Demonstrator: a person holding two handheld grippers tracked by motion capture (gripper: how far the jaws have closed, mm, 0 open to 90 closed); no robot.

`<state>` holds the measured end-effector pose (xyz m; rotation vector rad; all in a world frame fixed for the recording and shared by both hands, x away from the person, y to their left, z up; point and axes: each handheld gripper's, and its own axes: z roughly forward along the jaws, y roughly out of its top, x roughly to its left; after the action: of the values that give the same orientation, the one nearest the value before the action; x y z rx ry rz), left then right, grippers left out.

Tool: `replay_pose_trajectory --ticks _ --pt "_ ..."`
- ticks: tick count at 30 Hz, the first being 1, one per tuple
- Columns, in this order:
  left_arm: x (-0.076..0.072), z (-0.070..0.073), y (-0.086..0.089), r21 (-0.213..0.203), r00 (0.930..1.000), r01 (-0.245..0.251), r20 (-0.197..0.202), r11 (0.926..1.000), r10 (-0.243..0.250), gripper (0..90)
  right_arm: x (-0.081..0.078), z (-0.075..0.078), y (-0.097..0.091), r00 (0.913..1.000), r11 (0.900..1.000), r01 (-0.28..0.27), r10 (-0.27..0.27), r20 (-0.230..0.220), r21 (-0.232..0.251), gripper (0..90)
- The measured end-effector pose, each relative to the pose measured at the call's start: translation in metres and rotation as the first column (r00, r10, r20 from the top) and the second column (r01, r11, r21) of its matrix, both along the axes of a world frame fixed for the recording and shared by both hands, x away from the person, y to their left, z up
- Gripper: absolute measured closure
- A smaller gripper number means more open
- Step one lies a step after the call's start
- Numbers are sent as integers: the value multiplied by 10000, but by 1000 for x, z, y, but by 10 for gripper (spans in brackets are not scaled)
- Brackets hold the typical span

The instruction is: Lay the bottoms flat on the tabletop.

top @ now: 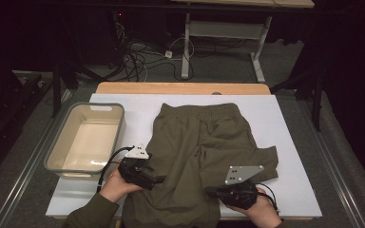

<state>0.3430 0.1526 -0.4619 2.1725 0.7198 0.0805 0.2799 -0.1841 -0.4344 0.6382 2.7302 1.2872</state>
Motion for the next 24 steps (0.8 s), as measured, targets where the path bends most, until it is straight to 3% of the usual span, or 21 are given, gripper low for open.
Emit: replay_pose_trajectory --ticks 6,11,14,15,16,17,20,24 --pt "0 0 -1 25 10000 53 -15 10000 -53 0 0 -19 19 9982 9957 -531 508 -321 -758 892" --pt "-1 0 -1 17 10000 69 -24 10000 -69 0 7 -29 20 9980 9945 -449 405 -486 -944 879" --pt "0 0 -1 18 10000 71 -28 10000 -71 0 8 -27 16 9985 9956 -344 306 -447 -868 743" --pt "0 0 -1 18 10000 71 -28 10000 -71 0 8 -27 16 9985 9956 -344 306 -447 -868 743" --pt "0 0 -1 23 10000 70 -22 10000 -70 0 8 -26 13 9991 9966 -264 237 -350 -785 706" --pt "0 0 -1 23 10000 77 -26 10000 -77 0 10 -21 5 9996 9983 99 -114 -250 -579 612" --pt "-1 0 -1 32 10000 79 -18 10000 -79 0 14 -15 -7 9980 9964 623 -627 -42 -582 562" --pt "-1 0 0 7 10000 53 -11 10000 -53 0 26 -3 -35 9853 9844 1704 -1697 209 -436 536"
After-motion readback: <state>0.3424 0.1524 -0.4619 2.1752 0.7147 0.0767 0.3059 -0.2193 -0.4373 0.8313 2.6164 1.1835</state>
